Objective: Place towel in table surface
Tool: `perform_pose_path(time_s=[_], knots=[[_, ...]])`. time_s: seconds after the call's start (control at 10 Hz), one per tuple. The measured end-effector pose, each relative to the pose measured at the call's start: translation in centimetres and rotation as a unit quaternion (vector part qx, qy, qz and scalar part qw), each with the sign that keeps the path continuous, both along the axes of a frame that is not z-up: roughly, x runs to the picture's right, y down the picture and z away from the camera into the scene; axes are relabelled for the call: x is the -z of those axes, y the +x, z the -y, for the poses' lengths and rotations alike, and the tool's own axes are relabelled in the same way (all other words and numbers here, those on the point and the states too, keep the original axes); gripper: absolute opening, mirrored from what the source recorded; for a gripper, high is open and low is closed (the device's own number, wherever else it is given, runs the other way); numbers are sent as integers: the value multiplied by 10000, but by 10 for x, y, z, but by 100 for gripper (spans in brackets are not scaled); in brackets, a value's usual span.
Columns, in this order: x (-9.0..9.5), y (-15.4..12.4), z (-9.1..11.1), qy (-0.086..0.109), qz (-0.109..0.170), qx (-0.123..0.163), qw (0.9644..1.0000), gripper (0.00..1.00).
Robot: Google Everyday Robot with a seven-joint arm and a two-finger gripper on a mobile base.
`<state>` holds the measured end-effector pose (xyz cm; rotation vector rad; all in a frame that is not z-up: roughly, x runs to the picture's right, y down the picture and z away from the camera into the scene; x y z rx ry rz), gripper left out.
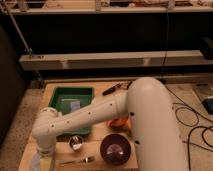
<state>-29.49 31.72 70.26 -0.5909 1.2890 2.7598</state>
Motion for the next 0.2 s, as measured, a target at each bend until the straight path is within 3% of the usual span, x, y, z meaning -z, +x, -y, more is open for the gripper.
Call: perform_pose_path(time_s=[0.2], knots=[[1,9,9,-116,695,-854,9939,80]])
